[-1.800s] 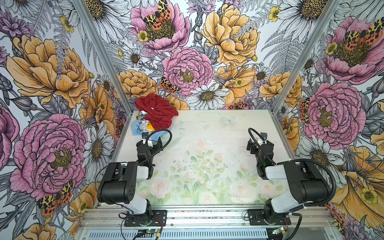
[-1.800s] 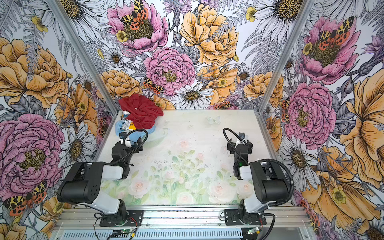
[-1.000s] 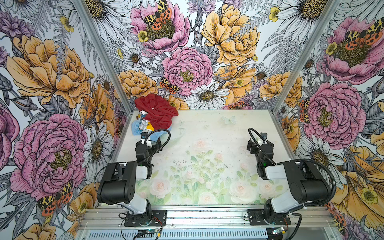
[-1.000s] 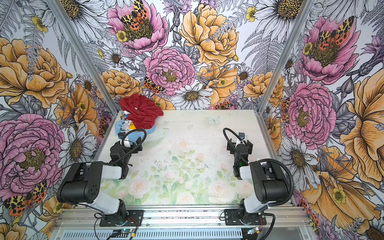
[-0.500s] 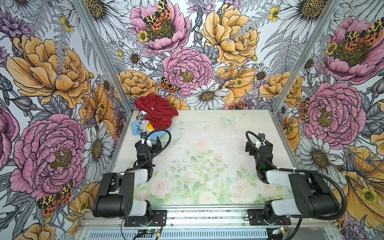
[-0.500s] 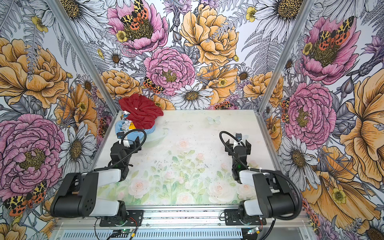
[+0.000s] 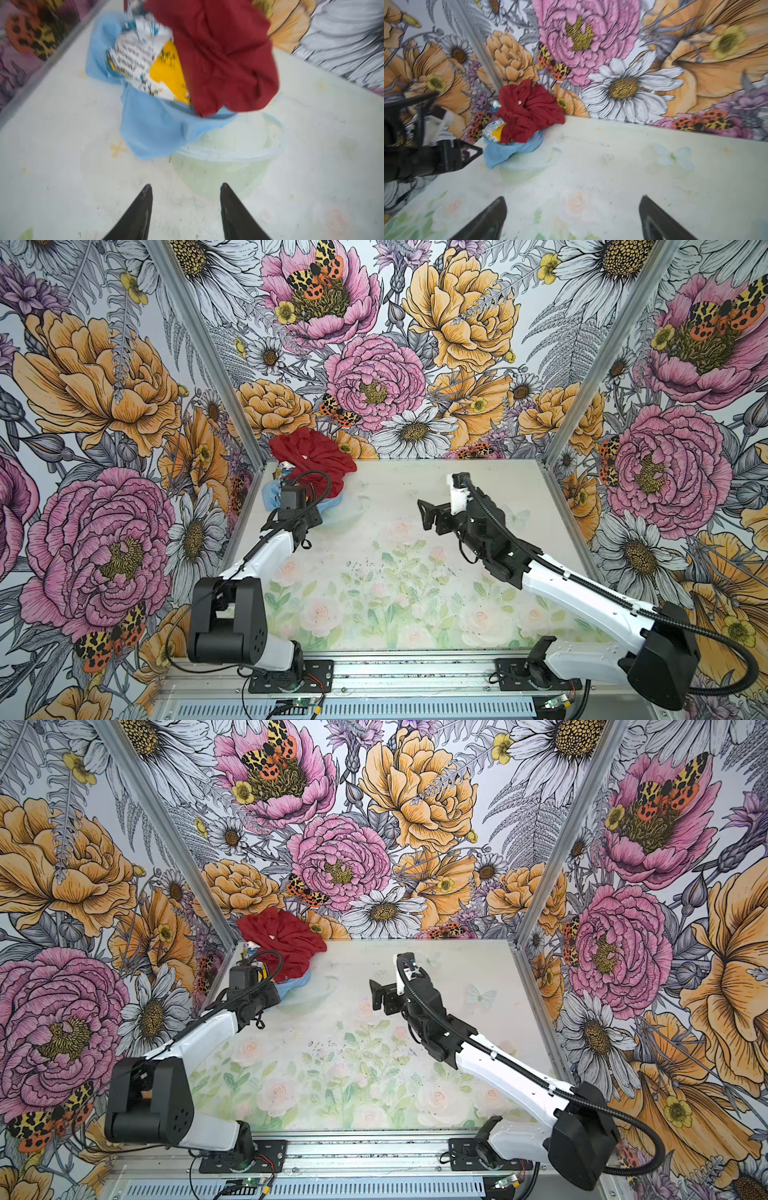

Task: Pick out a specific cloth from the pile
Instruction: 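Reach the left gripper to the blue shorts while the right arm advances, then grasp the light blue shorts with the left gripper and lift them from the pile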

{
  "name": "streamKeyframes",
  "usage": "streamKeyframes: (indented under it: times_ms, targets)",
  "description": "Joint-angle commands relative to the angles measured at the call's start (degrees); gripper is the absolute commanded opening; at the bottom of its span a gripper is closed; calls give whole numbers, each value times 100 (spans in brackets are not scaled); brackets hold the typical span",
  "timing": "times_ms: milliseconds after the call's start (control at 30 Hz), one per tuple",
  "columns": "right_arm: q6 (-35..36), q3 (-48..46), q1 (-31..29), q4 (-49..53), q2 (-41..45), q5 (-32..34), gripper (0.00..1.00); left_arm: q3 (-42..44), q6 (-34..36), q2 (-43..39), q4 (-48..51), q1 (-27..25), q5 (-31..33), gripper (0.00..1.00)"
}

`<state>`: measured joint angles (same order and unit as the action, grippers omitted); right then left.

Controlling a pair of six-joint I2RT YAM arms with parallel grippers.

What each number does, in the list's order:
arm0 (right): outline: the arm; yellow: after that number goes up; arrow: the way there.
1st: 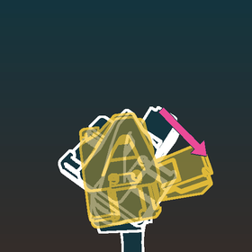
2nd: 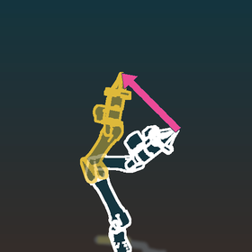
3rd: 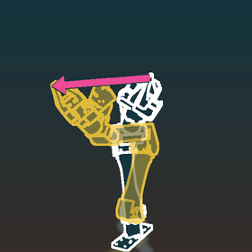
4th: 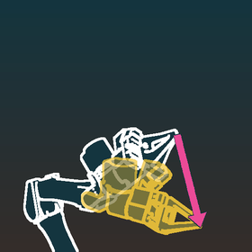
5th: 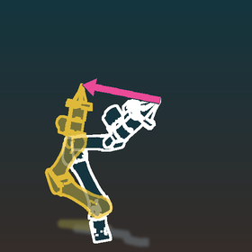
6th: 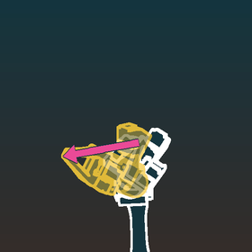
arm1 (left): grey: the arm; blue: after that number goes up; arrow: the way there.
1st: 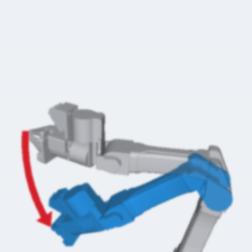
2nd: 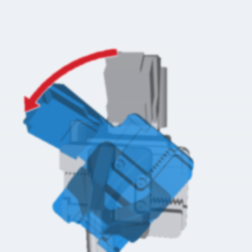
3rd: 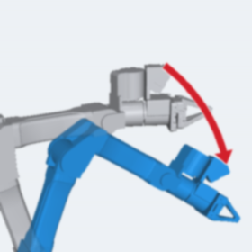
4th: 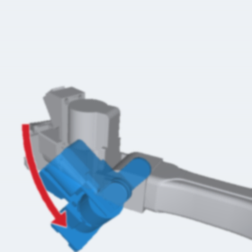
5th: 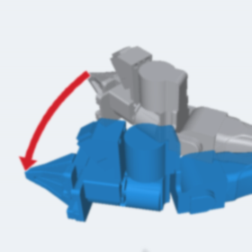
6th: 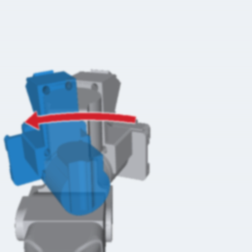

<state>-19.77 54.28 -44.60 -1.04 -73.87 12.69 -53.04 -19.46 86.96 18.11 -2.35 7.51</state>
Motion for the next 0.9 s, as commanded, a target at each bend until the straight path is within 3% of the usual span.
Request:
streamKeyframes:
  times_ms: [0, 200, 700, 867]
  targets:
    - [-464, 129, -400, 69, -235, -321, 99, -534, -200, 360, 500, 21, -102, 51]
    - [-769, -461, -571, -492, -221, -700, 99, -1142, -234, 1068, 411, 15, 354, 48]
    - [43, -331, -397, -116, -263, -545, 100, -2479, -193, 2519, 832, -159, 954, 42]
    - [87, -278, -304, -13, -304, -619, 99, -2671, -225, 2664, 858, -176, 981, 25]
